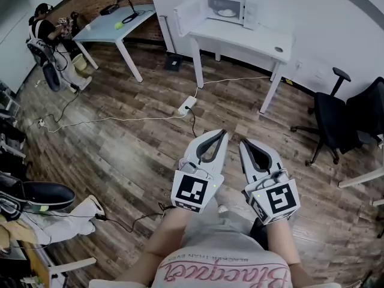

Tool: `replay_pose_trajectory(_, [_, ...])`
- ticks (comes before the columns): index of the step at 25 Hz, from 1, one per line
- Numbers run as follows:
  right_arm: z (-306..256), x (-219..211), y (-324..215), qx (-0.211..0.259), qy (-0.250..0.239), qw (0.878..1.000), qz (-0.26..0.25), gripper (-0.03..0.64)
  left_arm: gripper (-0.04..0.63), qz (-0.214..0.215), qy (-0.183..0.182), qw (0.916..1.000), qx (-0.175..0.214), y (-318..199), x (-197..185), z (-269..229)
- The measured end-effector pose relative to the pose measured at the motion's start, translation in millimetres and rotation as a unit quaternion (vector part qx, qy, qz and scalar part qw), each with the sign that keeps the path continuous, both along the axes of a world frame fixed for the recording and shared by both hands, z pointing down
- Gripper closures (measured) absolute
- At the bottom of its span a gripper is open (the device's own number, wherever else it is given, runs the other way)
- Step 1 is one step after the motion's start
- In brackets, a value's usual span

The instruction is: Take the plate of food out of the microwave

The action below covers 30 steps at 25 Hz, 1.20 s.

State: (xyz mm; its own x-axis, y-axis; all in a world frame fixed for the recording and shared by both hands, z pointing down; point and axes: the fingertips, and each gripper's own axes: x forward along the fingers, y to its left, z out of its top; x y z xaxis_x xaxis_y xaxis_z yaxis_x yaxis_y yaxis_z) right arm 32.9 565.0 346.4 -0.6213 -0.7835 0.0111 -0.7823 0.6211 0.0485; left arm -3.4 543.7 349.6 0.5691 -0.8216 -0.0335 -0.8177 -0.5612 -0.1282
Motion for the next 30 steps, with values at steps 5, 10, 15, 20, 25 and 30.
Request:
replay_pose_trajectory(5, [3.6, 0.5, -16.9, -0.003, 0.002, 1.000, 0.001, 0.606, 0.588, 0.000, 0.001, 1.0000, -0.003, -20.5, -0.4, 1.3])
replay_pose_trajectory(10, [4.4, 4.5, -42.3, -0.005, 0.000, 1.000, 0.009, 0.606, 0.588, 0.005, 0.005, 0.9999, -0.009, -49.8, -0.2, 3.2])
replay_pose_trajectory(15, [7.0, 2.4, -78.2, -0.008, -0.004, 1.000, 0.012, 0.606, 0.588, 0.008, 0.005, 0.9999, -0.011, -86.6, -2.7, 5.0])
replay_pose_trajectory(20, [4.6, -2.2, -118.3, -0.012, -0.006, 1.000, 0.011, 0.606, 0.588, 0.007, 0.004, 0.9998, -0.019, -128.4, -8.4, 4.2])
replay_pose_trajectory(25, [6.2, -4.6, -161.3, -0.014, -0.009, 1.000, 0.019, 0.606, 0.588, 0.013, 0.006, 0.9997, -0.020, -172.7, -13.3, 5.9])
replay_pose_trajectory(30, [0.8, -13.4, -206.1, -0.014, -0.007, 1.000, 0.026, 0.606, 0.588, 0.020, 0.008, 0.9996, -0.018, -218.0, -22.0, -0.3])
